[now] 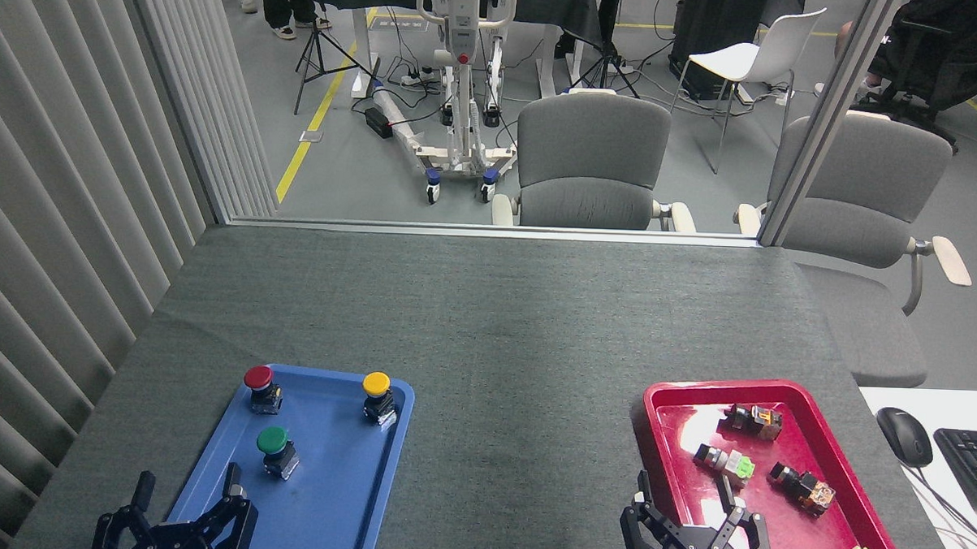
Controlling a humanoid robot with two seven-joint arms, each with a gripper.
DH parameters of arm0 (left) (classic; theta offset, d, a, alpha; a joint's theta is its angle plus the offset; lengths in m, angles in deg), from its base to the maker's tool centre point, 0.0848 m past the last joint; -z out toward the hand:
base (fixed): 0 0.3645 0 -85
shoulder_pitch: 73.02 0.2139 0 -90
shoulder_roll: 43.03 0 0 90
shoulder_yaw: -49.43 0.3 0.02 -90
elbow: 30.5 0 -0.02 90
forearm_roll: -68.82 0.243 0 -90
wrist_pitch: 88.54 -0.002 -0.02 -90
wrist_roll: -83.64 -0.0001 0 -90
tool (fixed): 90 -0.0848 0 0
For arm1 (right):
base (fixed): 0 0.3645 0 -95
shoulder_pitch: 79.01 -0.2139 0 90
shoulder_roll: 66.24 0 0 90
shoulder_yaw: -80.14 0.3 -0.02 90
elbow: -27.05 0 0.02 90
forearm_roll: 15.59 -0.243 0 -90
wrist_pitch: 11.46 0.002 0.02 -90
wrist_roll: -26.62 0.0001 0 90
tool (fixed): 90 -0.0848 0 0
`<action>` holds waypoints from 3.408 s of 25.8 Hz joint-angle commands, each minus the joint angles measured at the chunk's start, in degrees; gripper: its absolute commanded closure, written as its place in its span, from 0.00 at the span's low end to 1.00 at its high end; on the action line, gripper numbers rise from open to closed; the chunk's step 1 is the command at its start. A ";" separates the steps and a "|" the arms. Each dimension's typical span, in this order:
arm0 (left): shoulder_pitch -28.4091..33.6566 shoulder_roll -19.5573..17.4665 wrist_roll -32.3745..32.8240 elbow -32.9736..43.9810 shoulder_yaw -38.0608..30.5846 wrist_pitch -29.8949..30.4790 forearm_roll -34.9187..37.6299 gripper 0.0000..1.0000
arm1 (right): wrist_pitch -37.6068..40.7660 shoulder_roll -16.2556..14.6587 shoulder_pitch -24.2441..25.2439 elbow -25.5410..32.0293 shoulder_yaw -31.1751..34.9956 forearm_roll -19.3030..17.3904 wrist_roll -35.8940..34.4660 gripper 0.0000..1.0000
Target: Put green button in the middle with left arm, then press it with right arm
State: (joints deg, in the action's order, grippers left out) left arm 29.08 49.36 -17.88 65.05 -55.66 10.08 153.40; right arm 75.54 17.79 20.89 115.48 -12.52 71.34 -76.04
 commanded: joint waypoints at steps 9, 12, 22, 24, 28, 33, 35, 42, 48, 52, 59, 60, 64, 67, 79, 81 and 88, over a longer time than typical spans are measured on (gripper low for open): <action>-0.14 -1.16 0.10 0.07 0.14 2.72 0.15 0.00 | 0.01 -0.18 0.12 -0.02 0.03 0.00 0.00 0.00; -0.67 -1.07 0.54 -0.02 0.05 2.81 0.15 0.00 | 0.01 -0.26 0.12 0.07 0.03 -0.09 0.00 0.00; -1.20 -0.02 0.62 -0.28 0.23 2.81 0.76 0.00 | 0.01 -0.26 0.12 0.07 0.03 0.00 0.00 0.00; -1.37 -0.37 0.62 -0.28 0.14 2.90 0.76 0.00 | 0.01 -0.17 0.12 0.07 0.03 -0.09 0.00 0.00; -1.29 -0.37 0.45 -0.37 0.14 2.90 0.76 0.00 | 0.01 -0.17 0.03 0.07 0.03 -0.09 0.00 0.00; -1.37 -2.48 0.89 -1.07 0.23 3.43 0.50 0.00 | -0.07 -0.26 0.12 0.07 0.03 0.00 0.00 0.00; -1.37 -2.65 0.89 -2.21 0.23 3.78 0.50 0.00 | -0.07 -0.26 0.12 0.07 0.03 0.00 0.00 0.01; -3.13 -3.80 0.71 -8.19 0.23 5.89 0.59 0.00 | -0.07 -0.26 0.12 0.07 0.03 0.00 0.00 0.00; -3.66 -3.53 0.71 -9.42 0.14 5.89 0.59 0.00 | -0.16 -0.26 0.12 0.07 0.03 0.00 0.00 0.00; -3.92 -3.18 0.36 -8.37 0.23 5.97 0.67 0.00 | -0.16 -0.26 0.12 0.07 0.03 0.00 0.00 0.01; -1.73 -1.51 0.10 0.60 0.14 5.97 0.67 0.00 | -0.25 -0.26 0.12 0.07 0.03 0.00 0.00 0.00; -1.90 -1.78 0.10 -0.37 0.14 5.89 0.59 0.00 | -0.16 -0.26 0.12 0.07 0.03 -0.09 0.00 0.00; -5.59 -4.67 0.54 -10.73 2.69 7.55 0.32 0.00 | -0.25 -0.26 0.12 0.16 0.03 0.00 0.00 0.01; -8.49 -7.58 0.62 -16.27 4.27 10.46 0.23 0.00 | -0.25 -0.26 0.12 0.16 0.03 0.00 0.00 0.00; -16.93 -10.21 2.56 -31.92 4.36 19.07 0.67 0.01 | -0.25 -0.26 0.12 0.16 0.03 0.00 0.00 0.00; -17.99 -10.92 2.56 -33.06 4.36 19.33 0.67 0.01 | -0.25 -0.26 0.12 0.07 0.03 0.00 0.00 0.00; -20.36 -10.92 2.47 -36.23 5.06 21.09 0.67 0.01 | -0.25 -0.26 0.12 0.07 0.03 0.00 0.00 0.01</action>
State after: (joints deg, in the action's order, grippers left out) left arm 10.15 38.42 -15.35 30.67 -51.09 30.49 154.07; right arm 75.28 17.52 21.01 115.56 -12.50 71.30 -76.06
